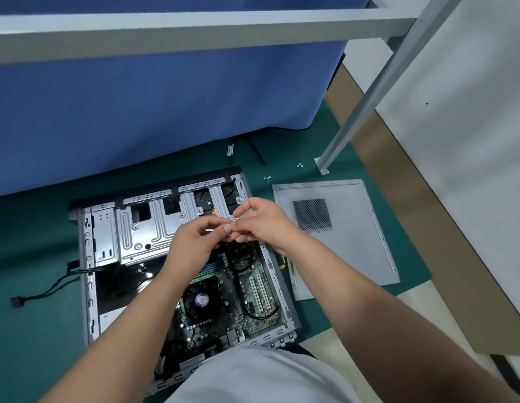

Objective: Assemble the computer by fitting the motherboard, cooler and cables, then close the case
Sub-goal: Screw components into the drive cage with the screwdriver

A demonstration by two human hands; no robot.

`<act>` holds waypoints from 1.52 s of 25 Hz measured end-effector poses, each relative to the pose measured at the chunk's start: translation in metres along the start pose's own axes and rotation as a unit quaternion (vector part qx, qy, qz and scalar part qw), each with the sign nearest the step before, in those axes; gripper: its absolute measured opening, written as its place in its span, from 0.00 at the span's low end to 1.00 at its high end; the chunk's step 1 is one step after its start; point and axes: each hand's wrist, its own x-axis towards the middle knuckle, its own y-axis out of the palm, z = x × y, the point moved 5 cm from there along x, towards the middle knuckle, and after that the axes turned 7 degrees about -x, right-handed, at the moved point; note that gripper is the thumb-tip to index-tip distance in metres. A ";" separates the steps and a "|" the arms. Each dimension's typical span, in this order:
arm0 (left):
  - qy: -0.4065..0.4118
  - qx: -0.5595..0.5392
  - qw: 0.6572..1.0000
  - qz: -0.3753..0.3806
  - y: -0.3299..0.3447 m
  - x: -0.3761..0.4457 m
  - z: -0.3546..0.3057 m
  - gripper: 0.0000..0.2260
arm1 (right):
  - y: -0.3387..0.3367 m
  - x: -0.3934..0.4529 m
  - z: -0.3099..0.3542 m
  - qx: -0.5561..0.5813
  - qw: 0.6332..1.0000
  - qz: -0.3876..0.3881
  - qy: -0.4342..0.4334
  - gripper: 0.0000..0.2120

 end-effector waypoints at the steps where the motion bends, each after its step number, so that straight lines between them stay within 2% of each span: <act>1: 0.001 0.007 1.000 -0.010 0.000 0.000 0.000 0.05 | 0.001 0.000 0.000 -0.004 1.000 -0.002 0.003 0.12; 4: 0.000 0.045 0.998 -0.032 0.001 0.003 0.001 0.04 | 0.004 0.001 -0.001 -0.027 0.999 0.025 0.007 0.13; 6: -0.008 0.056 0.997 -0.050 -0.001 0.006 0.002 0.04 | -0.003 0.006 0.004 -0.071 0.995 0.068 -0.014 0.14; 7: -0.016 0.048 0.997 -0.065 -0.003 0.008 0.003 0.03 | -0.013 0.011 0.008 -0.092 0.993 0.064 -0.029 0.13; 8: -0.027 0.029 0.996 -0.083 -0.006 0.009 0.005 0.03 | -0.029 0.018 0.010 -0.105 0.993 0.030 -0.042 0.12; 10: -0.050 -0.024 0.992 -0.113 -0.012 0.011 0.010 0.03 | -0.069 0.029 0.005 -0.142 0.984 -0.094 -0.055 0.09; 11: -0.059 -0.046 0.990 -0.119 -0.014 0.013 0.012 0.03 | -0.085 0.035 -0.006 -0.193 0.968 -0.152 -0.046 0.07; 12: -0.068 -0.062 0.988 -0.121 -0.015 0.014 0.014 0.03 | -0.095 0.039 -0.021 -0.262 0.948 -0.177 -0.017 0.05; 14: -0.085 -0.084 0.985 -0.122 -0.015 0.016 0.016 0.04 | -0.093 0.049 -0.068 -0.364 0.919 -0.130 0.070 0.06; 17: -0.103 -0.109 0.980 -0.134 -0.014 0.020 0.016 0.04 | -0.072 0.053 -0.120 -0.431 0.886 -0.049 0.163 0.08; 22: -0.105 -0.131 0.975 -0.149 -0.018 0.025 0.015 0.03 | -0.059 0.053 -0.137 -0.482 0.853 -0.080 0.184 0.10; 24: -0.105 -0.133 0.974 -0.148 -0.019 0.026 0.015 0.03 | -0.059 0.052 -0.136 -0.473 0.857 -0.087 0.183 0.09; 27: -0.110 -0.182 0.966 -0.143 -0.017 0.025 0.017 0.04 | -0.065 0.046 -0.121 -0.374 0.908 -0.115 0.147 0.03; 30: -0.130 -0.300 0.934 -0.141 -0.017 0.023 0.018 0.06 | -0.074 0.026 -0.081 -0.228 0.951 -0.207 -0.009 0.03; 31: -0.139 -0.344 0.918 -0.140 -0.017 0.022 0.018 0.06 | -0.075 0.018 -0.067 -0.170 0.960 -0.214 -0.053 0.05; 33: -0.152 -0.419 0.885 -0.136 -0.014 0.021 0.017 0.06 | -0.070 0.006 -0.047 -0.087 0.978 -0.161 -0.100 0.11; 35: -0.157 -0.480 0.851 -0.141 -0.010 0.016 0.016 0.06 | -0.061 -0.005 -0.031 -0.125 0.980 -0.097 -0.124 0.12; 38: -0.156 -0.559 0.800 -0.155 -0.012 0.005 0.018 0.09 | -0.053 -0.017 -0.018 -0.265 0.950 -0.062 -0.152 0.13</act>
